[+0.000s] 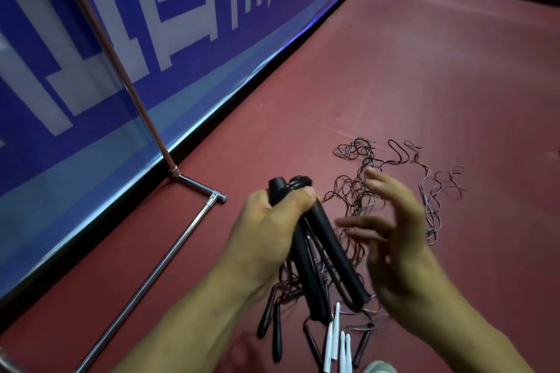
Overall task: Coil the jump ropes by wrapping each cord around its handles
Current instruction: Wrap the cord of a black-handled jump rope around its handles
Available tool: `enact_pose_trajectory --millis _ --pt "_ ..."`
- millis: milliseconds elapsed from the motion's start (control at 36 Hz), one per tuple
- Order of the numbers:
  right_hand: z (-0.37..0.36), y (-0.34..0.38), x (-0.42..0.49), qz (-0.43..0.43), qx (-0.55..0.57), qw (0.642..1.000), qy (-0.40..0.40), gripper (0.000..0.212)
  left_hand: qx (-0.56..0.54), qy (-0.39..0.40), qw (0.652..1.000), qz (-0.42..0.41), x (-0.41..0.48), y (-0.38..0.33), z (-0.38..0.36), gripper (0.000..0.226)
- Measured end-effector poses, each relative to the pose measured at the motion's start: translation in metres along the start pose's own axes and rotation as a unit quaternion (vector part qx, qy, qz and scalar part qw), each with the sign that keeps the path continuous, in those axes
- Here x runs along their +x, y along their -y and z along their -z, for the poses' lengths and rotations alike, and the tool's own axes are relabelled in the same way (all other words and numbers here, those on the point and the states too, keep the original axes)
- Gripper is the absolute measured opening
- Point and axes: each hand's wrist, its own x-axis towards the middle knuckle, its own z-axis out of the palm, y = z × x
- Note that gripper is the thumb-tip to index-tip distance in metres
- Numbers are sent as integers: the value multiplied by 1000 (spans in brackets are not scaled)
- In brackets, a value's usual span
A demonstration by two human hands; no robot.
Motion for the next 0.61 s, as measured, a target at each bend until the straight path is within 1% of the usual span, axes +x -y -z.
enact_pose_trajectory --millis 28,56,83,111,139,194,222,333,389,444,472,528,611 --pt "10 0 -2 -31 50 997 -40 87 27 -13 999 -11 2 -2 5 55" --pt "19 0 -6 -54 99 993 -31 83 49 -24 998 -29 3 -6 9 58" --pt "19 2 -12 -58 110 992 4 69 75 -20 996 -45 2 -9 10 59" --pt "18 2 -14 -76 133 987 51 59 103 -25 992 -61 0 -11 10 57" --pt "15 6 -18 -107 145 977 112 60 125 -30 989 -73 -1 -11 11 54" --pt "2 4 -21 -171 66 952 246 70 136 -29 987 -75 -3 -12 9 50" --pt "-7 6 -23 -180 58 940 282 69 142 -28 987 -73 -4 -13 7 50" --pt "-21 10 -18 -229 125 931 254 61 150 -20 985 -81 -4 -17 7 50" --pt "-20 10 -16 -253 139 918 273 60 159 -15 984 -76 -4 -16 8 50" --pt "-22 8 -16 -273 181 897 296 59 153 -2 986 -60 -4 -16 8 49" --pt "-24 9 -17 -285 218 881 308 58 151 5 987 -58 -4 -16 8 50" --pt "-27 8 -18 -301 287 848 328 49 153 13 986 -62 -4 -16 7 53" --pt "-28 5 -19 -292 322 828 353 37 156 30 985 -68 -5 -17 6 54"
